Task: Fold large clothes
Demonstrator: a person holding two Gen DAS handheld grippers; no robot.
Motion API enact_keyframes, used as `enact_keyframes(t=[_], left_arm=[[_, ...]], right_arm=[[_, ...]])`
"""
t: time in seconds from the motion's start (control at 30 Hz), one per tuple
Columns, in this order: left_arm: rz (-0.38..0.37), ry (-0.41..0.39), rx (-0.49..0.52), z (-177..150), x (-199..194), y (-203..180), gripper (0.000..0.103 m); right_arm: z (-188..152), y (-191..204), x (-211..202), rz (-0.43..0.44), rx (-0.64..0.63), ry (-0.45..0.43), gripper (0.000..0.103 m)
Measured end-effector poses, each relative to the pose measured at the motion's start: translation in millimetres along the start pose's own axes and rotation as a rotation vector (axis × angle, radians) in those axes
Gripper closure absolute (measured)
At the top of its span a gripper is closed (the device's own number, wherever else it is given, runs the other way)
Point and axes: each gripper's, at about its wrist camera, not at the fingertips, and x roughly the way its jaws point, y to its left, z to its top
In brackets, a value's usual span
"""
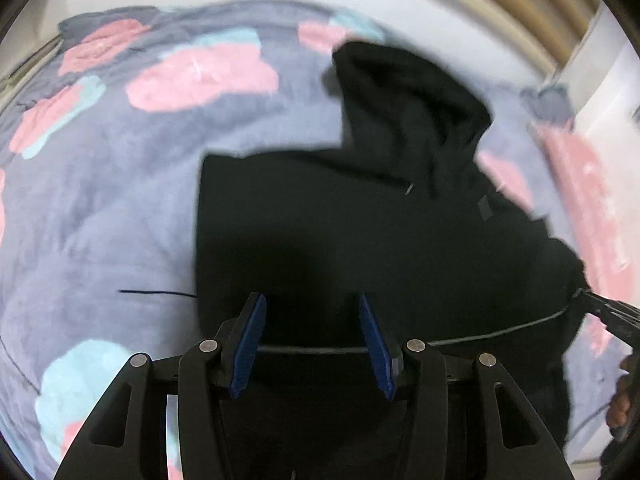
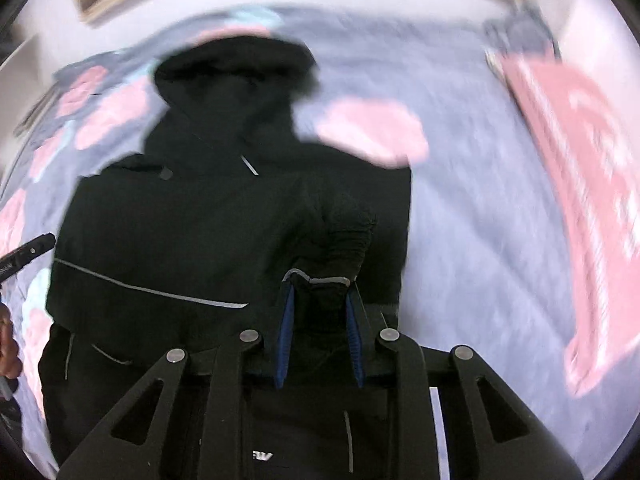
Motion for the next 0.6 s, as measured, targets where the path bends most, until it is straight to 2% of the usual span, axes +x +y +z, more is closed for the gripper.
enact_keyframes(t=[0.1,0.17,0.3,0.37,0.47,0.5,0.57,0.6], left_arm=[[0.065,0.037,0.032,-2,32,-4,0.054],[0.081,0.051,0.040,-1,42,-3,0.053],[0.089,0.062,0.042,4,44,-3,0.052],[0.075,0.056,0.039,7,33,-4,0.052],[-0.011,0.010,0.011,13,3,-1,0.051],[-0.029,-0.007,0.008,16,-6,-1,0.051],[-0.061,-0.041,0.017,22,-23,-6,0.051],[-0.071,-0.048,0.023,24,-27,-9,0.050]], right_arm=[[-12,-3,43,-0.029,0.028,0.076,0.076],[-15,-5,66,-0.033,0.053,0.107,0.074],[-9,-10,81,-0.017,0.087,0.139,0.070],[-3,-15,77,0.008,0.099,0.158,0.068],[6,-23,54,0.057,0.140,0.133,0.063],[10,-22,39,0.068,0.137,0.095,0.060],[19,-11,13,0.062,0.099,0.016,0.040],[25,0,1,0.061,0.069,-0.033,0.027]])
